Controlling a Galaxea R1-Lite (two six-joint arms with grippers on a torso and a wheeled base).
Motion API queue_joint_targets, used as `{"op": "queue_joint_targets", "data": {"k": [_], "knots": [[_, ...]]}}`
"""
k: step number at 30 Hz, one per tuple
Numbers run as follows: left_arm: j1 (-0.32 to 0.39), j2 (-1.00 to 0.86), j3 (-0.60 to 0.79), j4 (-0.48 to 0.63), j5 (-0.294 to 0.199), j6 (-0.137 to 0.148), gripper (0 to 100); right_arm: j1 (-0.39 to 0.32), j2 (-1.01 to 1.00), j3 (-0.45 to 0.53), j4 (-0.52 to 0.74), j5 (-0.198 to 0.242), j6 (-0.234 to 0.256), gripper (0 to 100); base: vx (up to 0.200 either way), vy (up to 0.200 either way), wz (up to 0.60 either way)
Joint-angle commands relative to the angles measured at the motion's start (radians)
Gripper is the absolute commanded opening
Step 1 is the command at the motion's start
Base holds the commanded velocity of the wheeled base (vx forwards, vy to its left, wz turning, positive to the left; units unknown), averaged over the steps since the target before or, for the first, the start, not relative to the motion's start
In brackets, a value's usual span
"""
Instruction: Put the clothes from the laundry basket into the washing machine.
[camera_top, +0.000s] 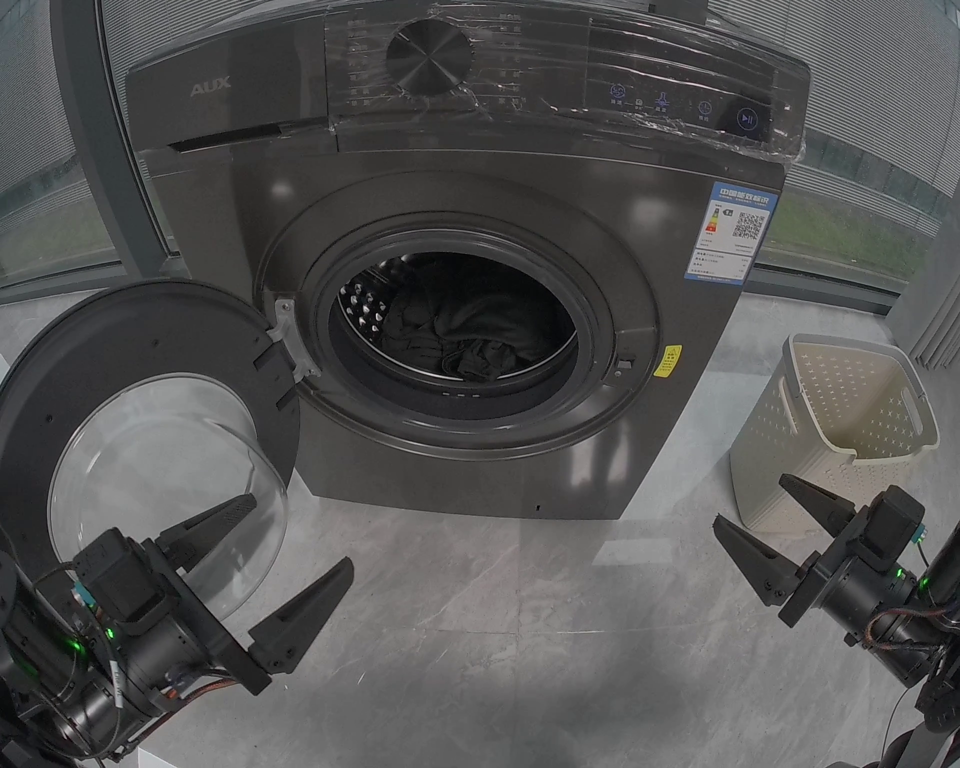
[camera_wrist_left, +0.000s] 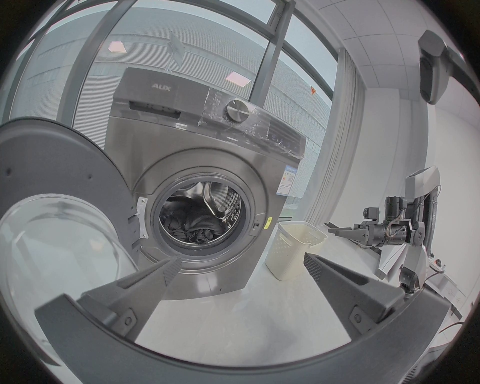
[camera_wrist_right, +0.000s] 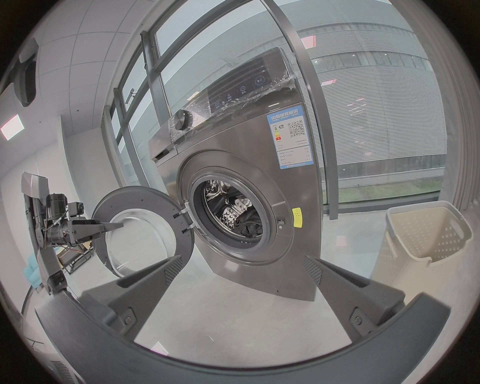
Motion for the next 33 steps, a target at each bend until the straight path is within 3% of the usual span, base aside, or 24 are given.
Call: {"op": "queue_joint_targets", "data": {"k": [1, 6, 13, 17, 21, 23, 24, 25, 28, 30, 33], "knots": [[0.015, -0.098, 0.024, 0.032, 0.003, -0.001, 100, 0.001, -0.073, 0.020, 0.039, -0.024, -0.008, 100, -0.200, 0.000, 0.00], [0.060, -0.290, 0.024, 0.200, -0.004, 0.012, 100, -0.005, -0.182, 0.020, 0.157, -0.046, -0.012, 100, -0.200, 0.000, 0.00], [0.167, -0.583, 0.023, 0.531, -0.011, 0.015, 100, -0.047, -0.429, 0.020, 0.457, -0.043, -0.025, 100, -0.200, 0.000, 0.00], [0.270, -0.747, 0.024, 0.710, -0.011, 0.014, 100, -0.140, -0.595, 0.020, 0.686, -0.040, -0.021, 100, -0.200, 0.000, 0.00], [0.388, -0.919, 0.024, 0.894, -0.019, 0.008, 100, -0.289, -0.797, 0.020, 0.835, -0.038, -0.047, 100, -0.050, 0.000, 0.00], [0.451, -1.016, 0.024, 0.988, -0.056, 0.005, 100, -0.363, -0.891, 0.020, 0.888, -0.034, -0.079, 100, 0.000, 0.000, 0.00], [0.451, -1.016, 0.024, 0.988, -0.056, 0.005, 100, -0.363, -0.891, 0.020, 0.888, -0.034, -0.079, 100, 0.000, 0.000, 0.00], [0.520, -1.124, 0.024, 1.085, -0.119, 0.006, 100, -0.432, -0.974, 0.020, 0.950, -0.029, -0.093, 100, 0.000, 0.000, 0.00], [0.643, -1.276, 0.024, 1.237, -0.238, 0.011, 100, -0.496, -1.092, 0.020, 1.066, -0.021, -0.099, 100, 0.000, 0.000, 0.00], [0.684, -1.284, 0.024, 1.304, -0.244, 0.015, 100, -0.516, -1.178, 0.020, 1.172, -0.008, -0.107, 100, 0.000, 0.000, 0.00], [0.744, -1.339, 0.024, 1.342, -0.257, -0.005, 100, -0.521, -1.319, 0.020, 1.321, 0.020, -0.110, 100, -0.200, 0.200, 0.00]]}}
